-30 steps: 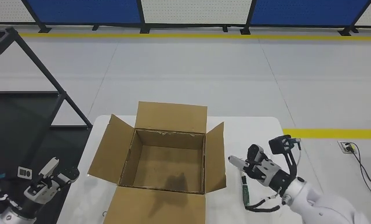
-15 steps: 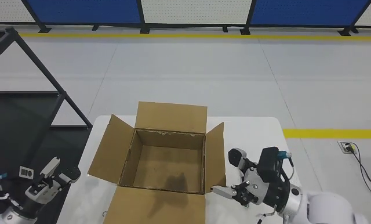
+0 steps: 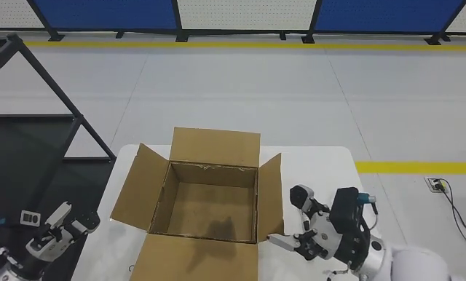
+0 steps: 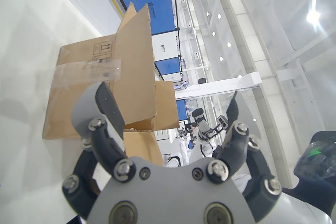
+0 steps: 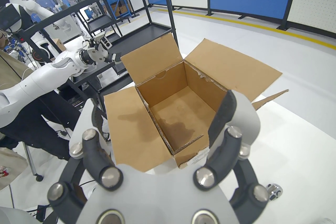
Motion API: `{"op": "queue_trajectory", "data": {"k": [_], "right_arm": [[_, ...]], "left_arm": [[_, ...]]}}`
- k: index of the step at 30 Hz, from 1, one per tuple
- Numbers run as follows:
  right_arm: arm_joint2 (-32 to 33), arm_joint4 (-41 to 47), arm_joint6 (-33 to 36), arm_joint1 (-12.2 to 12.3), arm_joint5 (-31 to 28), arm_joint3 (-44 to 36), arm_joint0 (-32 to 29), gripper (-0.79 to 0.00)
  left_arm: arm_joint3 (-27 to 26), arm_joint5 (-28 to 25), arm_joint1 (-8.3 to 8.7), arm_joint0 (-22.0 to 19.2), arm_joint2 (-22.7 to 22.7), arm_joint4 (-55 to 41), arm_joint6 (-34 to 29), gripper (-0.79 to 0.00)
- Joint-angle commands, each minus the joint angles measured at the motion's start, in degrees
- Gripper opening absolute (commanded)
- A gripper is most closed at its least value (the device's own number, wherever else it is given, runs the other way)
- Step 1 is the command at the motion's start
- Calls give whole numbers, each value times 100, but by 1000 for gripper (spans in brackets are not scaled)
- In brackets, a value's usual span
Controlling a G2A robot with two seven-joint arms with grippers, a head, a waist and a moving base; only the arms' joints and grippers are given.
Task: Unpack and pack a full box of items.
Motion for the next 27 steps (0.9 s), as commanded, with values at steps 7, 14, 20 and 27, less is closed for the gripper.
{"op": "queue_trajectory", "data": {"k": [7, 14, 20, 27], "right_arm": [[621, -398, 69, 117, 476, -525, -646, 0], [933, -1291, 531, 207, 1027, -459, -1131, 0], [570, -1854, 938, 276, 1305, 242, -893, 0], [158, -2045, 1244, 314, 1757, 1080, -320, 0]], "left_arm": [[-73, -82, -1, -63, -33, -260, -249, 0], [-169, -84, -15, -103, 60, -232, -157, 0], [-219, -60, -22, -133, 124, -179, -106, 0], [-233, -16, -28, -129, 126, -89, 2, 0]]}}
